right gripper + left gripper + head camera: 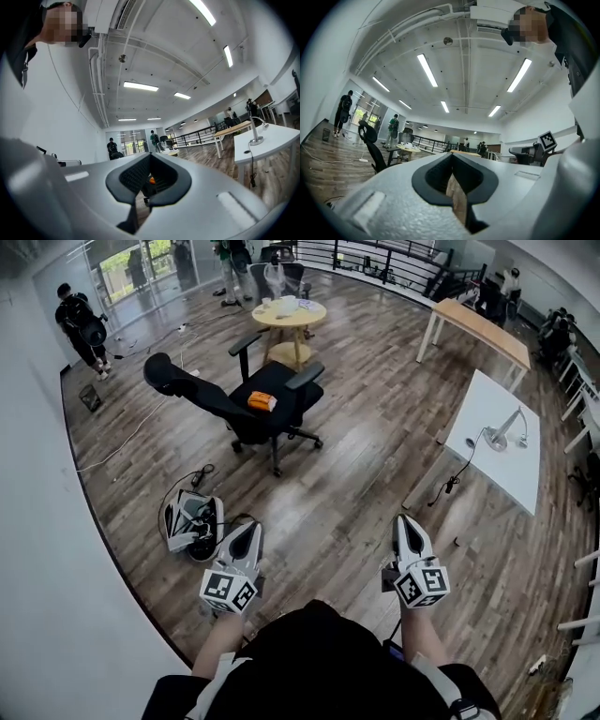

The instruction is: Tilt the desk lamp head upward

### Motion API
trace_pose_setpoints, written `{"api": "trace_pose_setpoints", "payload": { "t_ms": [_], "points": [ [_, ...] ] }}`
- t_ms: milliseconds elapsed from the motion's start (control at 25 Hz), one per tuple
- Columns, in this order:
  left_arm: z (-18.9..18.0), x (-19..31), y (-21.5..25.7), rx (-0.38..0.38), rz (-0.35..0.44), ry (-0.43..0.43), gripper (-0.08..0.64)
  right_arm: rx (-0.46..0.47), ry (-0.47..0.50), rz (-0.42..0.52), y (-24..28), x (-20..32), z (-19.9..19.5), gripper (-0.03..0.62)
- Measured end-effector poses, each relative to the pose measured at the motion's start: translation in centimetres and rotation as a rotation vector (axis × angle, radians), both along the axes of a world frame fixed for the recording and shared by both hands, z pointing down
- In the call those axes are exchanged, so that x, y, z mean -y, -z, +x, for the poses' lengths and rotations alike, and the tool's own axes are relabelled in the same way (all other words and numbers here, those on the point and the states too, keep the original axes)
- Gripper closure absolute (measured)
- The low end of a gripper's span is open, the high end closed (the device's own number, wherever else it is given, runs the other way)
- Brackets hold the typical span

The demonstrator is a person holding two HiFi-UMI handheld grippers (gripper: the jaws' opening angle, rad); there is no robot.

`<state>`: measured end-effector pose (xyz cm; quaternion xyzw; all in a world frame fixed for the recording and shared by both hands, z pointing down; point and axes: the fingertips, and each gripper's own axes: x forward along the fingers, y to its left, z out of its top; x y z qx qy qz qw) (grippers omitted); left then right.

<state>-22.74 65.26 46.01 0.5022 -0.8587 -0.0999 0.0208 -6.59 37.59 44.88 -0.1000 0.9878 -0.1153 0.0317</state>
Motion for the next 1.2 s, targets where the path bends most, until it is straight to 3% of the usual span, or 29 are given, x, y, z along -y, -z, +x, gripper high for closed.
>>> {"api": "trace_pose_setpoints", "payload": {
  "t_ms": [400,760,920,1200],
  "points": [
    [-0.8,3.0,-0.3,-0.014,0.009,-0.246,0.563,-0.011,-0.239,0.027,1.2,-2.1,5.6,0.588],
    [1.2,6.5,-0.7,-0.049,0.043,-0.466,0.561,-0.048,-0.464,0.06,1.9,-4.9,12.6,0.588],
    [2.6,8.4,-1.0,-0.086,0.045,-0.542,0.561,-0.045,-0.556,0.038,1.7,-5.4,15.9,0.588],
    [5.1,11.5,-0.8,-0.06,0.017,-0.618,0.561,0.03,-0.644,-0.002,0.9,-3.3,19.2,0.588]
  ]
}}
